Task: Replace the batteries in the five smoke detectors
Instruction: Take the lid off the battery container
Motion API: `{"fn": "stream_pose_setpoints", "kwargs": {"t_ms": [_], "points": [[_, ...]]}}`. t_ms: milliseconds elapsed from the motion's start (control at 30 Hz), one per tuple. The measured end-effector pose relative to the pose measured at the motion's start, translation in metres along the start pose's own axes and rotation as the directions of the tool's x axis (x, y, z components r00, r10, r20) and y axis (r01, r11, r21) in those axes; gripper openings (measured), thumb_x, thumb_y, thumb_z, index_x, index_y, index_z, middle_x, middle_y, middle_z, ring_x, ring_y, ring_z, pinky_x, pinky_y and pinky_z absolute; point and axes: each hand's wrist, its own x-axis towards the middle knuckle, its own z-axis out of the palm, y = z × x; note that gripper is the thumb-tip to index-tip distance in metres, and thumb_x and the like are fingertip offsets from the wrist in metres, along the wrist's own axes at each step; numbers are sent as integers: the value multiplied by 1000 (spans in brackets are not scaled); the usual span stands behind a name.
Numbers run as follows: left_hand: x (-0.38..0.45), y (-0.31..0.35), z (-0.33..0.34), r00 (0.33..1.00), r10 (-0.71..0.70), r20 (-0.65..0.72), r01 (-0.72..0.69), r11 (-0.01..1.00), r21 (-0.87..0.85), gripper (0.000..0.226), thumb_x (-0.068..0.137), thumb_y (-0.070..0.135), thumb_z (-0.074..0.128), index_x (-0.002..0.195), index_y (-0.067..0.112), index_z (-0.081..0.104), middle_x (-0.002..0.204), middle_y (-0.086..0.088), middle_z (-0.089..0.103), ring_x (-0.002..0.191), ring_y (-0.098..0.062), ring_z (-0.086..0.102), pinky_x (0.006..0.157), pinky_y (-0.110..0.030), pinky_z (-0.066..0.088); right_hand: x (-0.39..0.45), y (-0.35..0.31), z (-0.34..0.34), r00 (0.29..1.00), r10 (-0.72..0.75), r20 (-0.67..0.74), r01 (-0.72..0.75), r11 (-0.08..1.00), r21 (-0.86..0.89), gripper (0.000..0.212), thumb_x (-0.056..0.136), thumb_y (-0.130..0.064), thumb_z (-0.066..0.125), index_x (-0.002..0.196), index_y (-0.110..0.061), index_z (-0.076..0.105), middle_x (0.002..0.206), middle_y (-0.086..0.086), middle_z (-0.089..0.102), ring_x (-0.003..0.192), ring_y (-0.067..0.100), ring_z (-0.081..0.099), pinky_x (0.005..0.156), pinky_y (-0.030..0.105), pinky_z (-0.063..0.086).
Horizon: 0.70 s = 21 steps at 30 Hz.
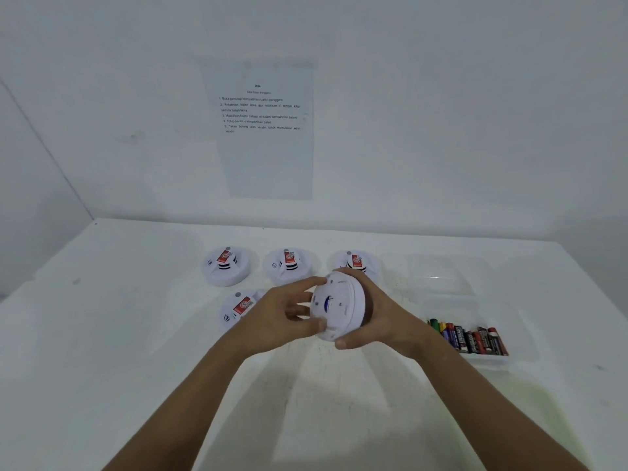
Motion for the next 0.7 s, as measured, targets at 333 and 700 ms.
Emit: {"fn": "stream_pose_setpoints", "kwargs": {"t_ms": [333,700], "points": [[-7,4,-11,1000,-13,-19,14,999,38,65,66,11,87,122,30,61,116,8,65,85,-20,71,66,-25,56,-11,-2,6,1000,-11,2,11,994,-106,101,64,-1,90,144,-33,38,142,-7,49,130,13,49,99,39,55],[-18,18,-13,992,21,-125,12,966,260,57,58,27,92,106,28,61,106,11,65,72,-10,70,58,-18,53,-3,-2,23,983,-149,-102,113,948,-298,97,53,-7,96,135,-28,49,123,-13,63,114,10,61,87,22,56]]}}
